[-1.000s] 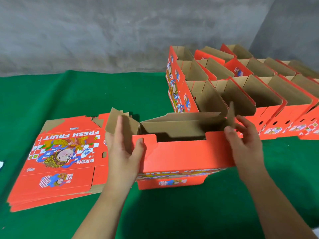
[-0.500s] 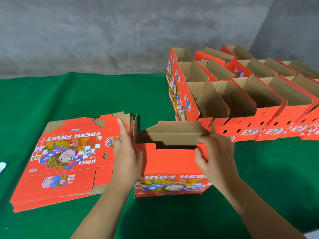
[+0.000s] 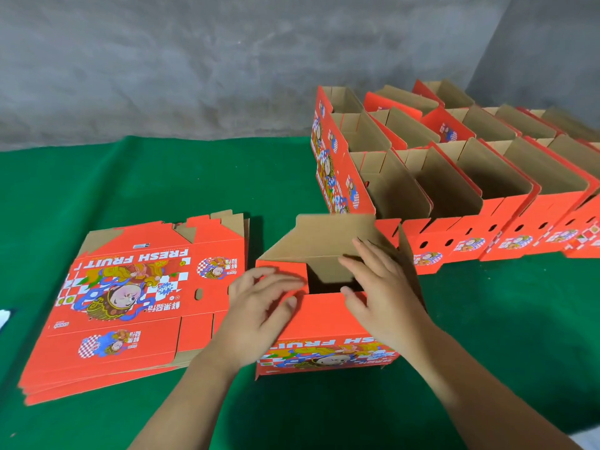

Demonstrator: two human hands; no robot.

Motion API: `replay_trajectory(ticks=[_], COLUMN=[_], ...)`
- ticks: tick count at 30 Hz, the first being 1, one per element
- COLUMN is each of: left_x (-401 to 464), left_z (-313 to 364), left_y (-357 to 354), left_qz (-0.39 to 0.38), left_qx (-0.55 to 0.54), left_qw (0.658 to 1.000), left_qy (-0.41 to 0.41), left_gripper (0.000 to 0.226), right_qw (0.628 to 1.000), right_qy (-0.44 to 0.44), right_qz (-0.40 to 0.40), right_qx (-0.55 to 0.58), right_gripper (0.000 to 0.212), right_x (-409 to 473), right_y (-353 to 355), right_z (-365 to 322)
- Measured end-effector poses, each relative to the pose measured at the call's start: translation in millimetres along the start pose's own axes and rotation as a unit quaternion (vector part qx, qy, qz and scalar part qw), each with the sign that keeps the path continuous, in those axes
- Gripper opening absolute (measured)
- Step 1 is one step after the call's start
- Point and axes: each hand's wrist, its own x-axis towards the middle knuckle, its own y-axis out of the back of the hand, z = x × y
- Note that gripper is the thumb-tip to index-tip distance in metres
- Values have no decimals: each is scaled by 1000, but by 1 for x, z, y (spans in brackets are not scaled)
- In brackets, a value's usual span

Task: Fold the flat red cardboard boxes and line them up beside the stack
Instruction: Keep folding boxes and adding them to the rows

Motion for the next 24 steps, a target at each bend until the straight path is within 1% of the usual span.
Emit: replay_trajectory(ticks=[1,2,3,4,5,6,7,8,10,12,13,15,16,17,18,20,22,23,24], left_x=[2,4,5,7,8,10,12,14,19,26,31,43,50,56,63,76,81,81,80], left_z=[0,1,2,3,3,3,3,3,0,-1,0,4,6,7,6,1,-4,-6,-7], left_y=[-1,-2,-3,-4,-5,-6,-6,-4,-1,1,0,-3,-5,-6,-6,-4,-2,-2,-2], left_qz=[10,26,39,47,50,51,49,38,-2,-31,-31,-10,3,18,28,20,18,35,58], left_qx=[-15,-30,-44,-59,-76,-94,-109,-117,-88,-20,19,106,145,167,167,152,114,62,-23], left_qw=[999,998,997,995,993,990,987,984,985,986,984,973,965,959,957,955,963,971,974], left_qy=[26,46,57,65,74,89,110,131,150,161,173,205,218,227,237,254,243,229,218], left_gripper=[34,32,32,35,40,45,52,61,80,87,88,85,79,70,61,47,42,37,35], right_qw=[996,986,976,967,964,967,974,979,978,977,976,974,973,971,968,964,967,971,973], right_qy=[30,22,-20,-77,-120,-138,-138,-132,-135,-125,-118,-106,-102,-101,-101,-99,-91,-89,-98], right_qz=[81,160,212,231,219,177,131,100,99,127,141,165,176,186,193,199,185,170,147], right_qx=[25,40,53,73,98,118,125,121,122,117,114,112,112,115,125,145,149,145,145], right_gripper=[45,47,50,54,57,60,62,64,64,58,55,50,49,49,50,50,43,35,30], right_x=[-3,-9,-16,-23,-29,-35,-41,-47,-53,-53,-53,-53,-55,-57,-59,-61,-61,-60,-57], right_y=[5,9,12,13,11,7,2,-4,-11,-13,-14,-18,-21,-23,-26,-30,-31,-29,-25], right_z=[1,3,5,8,11,16,21,26,33,36,37,41,43,43,43,38,35,35,36])
